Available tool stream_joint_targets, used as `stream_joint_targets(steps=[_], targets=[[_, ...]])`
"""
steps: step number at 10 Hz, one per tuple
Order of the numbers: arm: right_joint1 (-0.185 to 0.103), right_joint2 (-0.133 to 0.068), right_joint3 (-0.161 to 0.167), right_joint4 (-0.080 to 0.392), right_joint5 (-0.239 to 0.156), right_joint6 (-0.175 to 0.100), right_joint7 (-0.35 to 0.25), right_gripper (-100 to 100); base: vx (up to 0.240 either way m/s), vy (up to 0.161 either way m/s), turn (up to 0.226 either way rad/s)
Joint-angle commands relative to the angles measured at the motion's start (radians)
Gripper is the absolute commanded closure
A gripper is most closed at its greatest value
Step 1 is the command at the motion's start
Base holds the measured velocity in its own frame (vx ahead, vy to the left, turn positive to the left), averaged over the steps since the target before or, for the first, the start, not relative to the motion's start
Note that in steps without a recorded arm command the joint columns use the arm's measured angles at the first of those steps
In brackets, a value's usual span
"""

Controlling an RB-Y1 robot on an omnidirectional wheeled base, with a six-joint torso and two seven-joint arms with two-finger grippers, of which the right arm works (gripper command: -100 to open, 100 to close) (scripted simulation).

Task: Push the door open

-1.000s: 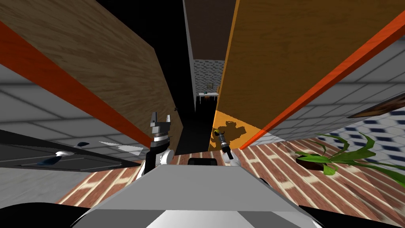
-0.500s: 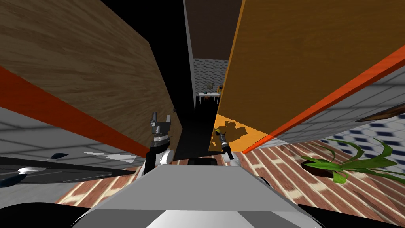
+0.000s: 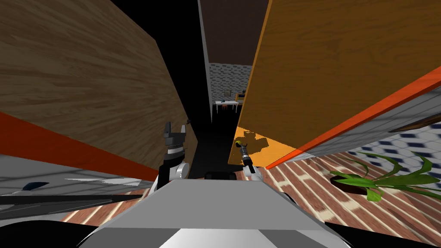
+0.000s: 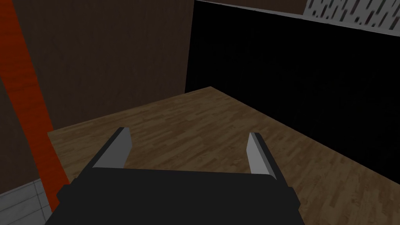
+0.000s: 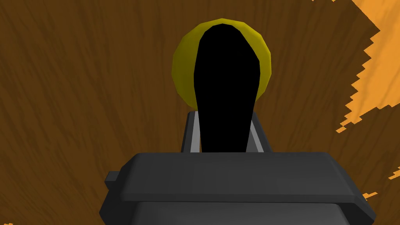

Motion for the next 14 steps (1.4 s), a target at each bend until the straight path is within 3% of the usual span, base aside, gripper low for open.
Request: stream_joint_targets(steps=[1,2,3,6,8,9,14], targets=[[0.02,-0.008,-0.003,-0.05,-0.001,0.02,-0.006,100,0.038,0.009,0.015],[0.02,-0.008,-0.003,-0.05,-0.001,0.02,-0.006,100,0.0,-0.006,0.016],[0.022,-0.01,-0.027,-0.048,-0.016,0.022,0.005,100,0.129,0.046,-0.073],[0.024,-0.013,-0.059,-0.045,-0.035,0.025,0.019,100,0.192,0.093,-0.081],[0.024,-0.013,-0.059,-0.032,-0.035,0.025,0.019,100,0.091,0.033,-0.011],[0.025,-0.015,-0.083,-0.043,-0.051,0.027,0.031,100,0.145,0.051,-0.064],[0.028,-0.018,-0.129,-0.039,-0.079,0.032,0.053,100,0.165,0.092,-0.066]])
